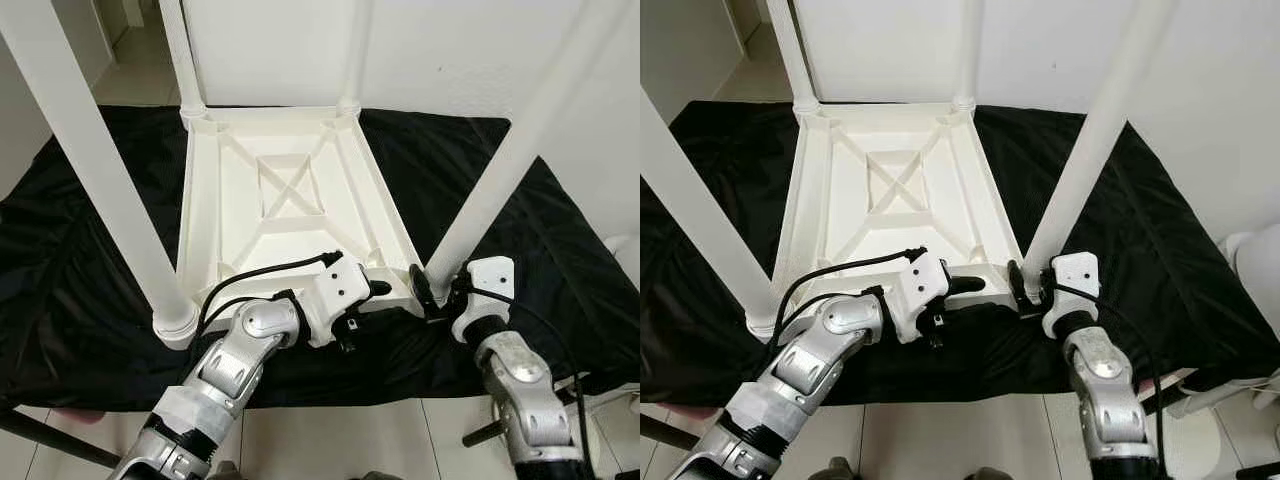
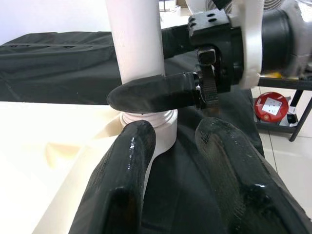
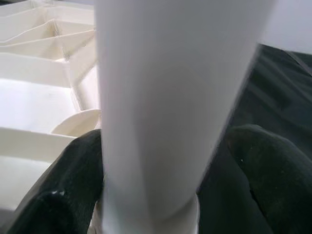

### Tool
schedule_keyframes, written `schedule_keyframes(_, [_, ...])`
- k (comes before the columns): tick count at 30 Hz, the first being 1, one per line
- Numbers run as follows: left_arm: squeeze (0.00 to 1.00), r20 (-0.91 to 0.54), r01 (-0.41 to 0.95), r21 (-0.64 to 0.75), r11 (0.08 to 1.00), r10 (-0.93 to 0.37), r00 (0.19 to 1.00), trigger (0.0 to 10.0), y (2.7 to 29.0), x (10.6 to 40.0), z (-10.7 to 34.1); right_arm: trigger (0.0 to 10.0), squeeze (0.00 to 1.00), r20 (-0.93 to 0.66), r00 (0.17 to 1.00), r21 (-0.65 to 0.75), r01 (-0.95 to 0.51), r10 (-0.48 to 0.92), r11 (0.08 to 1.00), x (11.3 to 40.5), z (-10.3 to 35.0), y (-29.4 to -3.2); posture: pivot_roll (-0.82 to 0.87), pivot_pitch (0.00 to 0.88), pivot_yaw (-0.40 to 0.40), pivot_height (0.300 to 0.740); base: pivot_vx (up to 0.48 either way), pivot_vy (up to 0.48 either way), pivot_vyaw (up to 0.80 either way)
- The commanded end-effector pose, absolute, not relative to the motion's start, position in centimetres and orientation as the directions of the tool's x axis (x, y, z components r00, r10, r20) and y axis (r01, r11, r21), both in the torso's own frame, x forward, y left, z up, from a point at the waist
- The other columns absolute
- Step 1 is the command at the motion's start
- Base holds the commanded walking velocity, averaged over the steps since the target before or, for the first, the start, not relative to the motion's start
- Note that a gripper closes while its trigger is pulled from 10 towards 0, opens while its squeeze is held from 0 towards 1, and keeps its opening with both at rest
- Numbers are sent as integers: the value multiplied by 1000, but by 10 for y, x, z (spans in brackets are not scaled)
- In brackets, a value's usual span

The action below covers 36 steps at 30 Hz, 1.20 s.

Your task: Building children table

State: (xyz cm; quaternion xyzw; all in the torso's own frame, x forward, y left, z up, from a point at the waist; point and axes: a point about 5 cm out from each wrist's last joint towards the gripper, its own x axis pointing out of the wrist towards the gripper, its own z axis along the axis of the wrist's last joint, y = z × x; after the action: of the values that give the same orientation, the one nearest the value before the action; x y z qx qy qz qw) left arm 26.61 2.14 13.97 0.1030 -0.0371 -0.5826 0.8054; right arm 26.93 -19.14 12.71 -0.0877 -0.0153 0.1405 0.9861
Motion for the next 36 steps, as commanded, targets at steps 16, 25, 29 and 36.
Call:
schedule_keyframes(16, [0, -67, 928, 218, 302, -944, 322, 10000, 18, 269, 141, 0, 0, -79, 830, -245, -553, 552, 796, 290, 124, -178, -11, 0, -15, 740, 0, 0, 0])
schedule_keyframes(25, [0, -66, 930, 213, 301, -945, 320, 10000, 17, 268, 140, 0, 0, -85, 834, -219, -549, 545, 807, 284, 114, -186, -20, 0, -14, 740, 0, 0, 0])
schedule_keyframes(29, [0, -66, 930, 213, 298, -946, 318, 10000, 17, 268, 140, 2431, 0, -60, 884, -217, -465, 464, 858, 285, 115, -188, -20, 0, -14, 740, 0, 0, 0])
schedule_keyframes(36, [0, -69, 931, 212, 296, -946, 316, 10000, 18, 266, 139, 10000, 0, -19, 965, -177, -260, 261, 949, 285, 118, -185, -16, 0, -18, 740, 0, 0, 0])
